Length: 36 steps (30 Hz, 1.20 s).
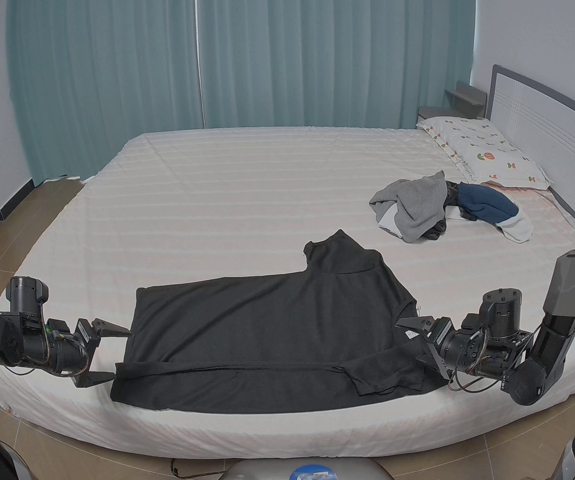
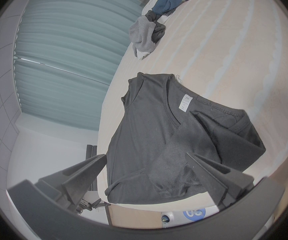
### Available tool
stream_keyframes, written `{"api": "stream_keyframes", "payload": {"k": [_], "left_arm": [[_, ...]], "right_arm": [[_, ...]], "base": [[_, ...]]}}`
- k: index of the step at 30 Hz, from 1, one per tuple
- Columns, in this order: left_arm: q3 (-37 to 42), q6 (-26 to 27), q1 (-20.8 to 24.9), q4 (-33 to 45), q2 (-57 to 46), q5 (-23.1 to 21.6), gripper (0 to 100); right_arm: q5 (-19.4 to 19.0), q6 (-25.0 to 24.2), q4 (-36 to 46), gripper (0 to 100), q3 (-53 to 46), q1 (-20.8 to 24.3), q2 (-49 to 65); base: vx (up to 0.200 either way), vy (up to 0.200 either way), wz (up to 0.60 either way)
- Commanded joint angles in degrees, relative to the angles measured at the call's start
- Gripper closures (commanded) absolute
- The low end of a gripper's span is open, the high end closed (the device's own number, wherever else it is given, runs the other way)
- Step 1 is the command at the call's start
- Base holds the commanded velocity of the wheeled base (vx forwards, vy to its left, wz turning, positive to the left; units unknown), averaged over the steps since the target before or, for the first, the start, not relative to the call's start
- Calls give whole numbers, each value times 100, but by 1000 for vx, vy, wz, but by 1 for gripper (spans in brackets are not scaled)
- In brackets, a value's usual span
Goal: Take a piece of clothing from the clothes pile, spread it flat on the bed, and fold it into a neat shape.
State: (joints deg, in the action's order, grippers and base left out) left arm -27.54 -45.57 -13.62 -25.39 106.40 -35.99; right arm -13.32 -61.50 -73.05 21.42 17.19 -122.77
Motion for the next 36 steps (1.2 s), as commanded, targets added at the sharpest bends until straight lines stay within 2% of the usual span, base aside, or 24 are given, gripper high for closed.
{"api": "stream_keyframes", "payload": {"k": [1, 19, 27, 30, 36], "left_arm": [[3, -5, -1, 8, -119, 13, 0], [108, -13, 158, 8, -286, 4, 0], [346, 66, 588, 34, -445, 109, 0], [302, 66, 711, 8, -251, 443, 0], [187, 145, 1300, -27, 417, 1261, 0]], "right_arm": [[14, 15, 1, 0, 11, -75, 113], [-12, 15, 1, 0, -6, -128, 131], [-12, 15, 10, 0, -15, -119, 104], [-12, 15, 10, 0, -15, -110, 113], [-4, 24, 10, 0, -15, -93, 87]], "base": [[0, 0, 0], [0, 0, 0], [0, 0, 0], [0, 0, 0], [0, 0, 0]]}}
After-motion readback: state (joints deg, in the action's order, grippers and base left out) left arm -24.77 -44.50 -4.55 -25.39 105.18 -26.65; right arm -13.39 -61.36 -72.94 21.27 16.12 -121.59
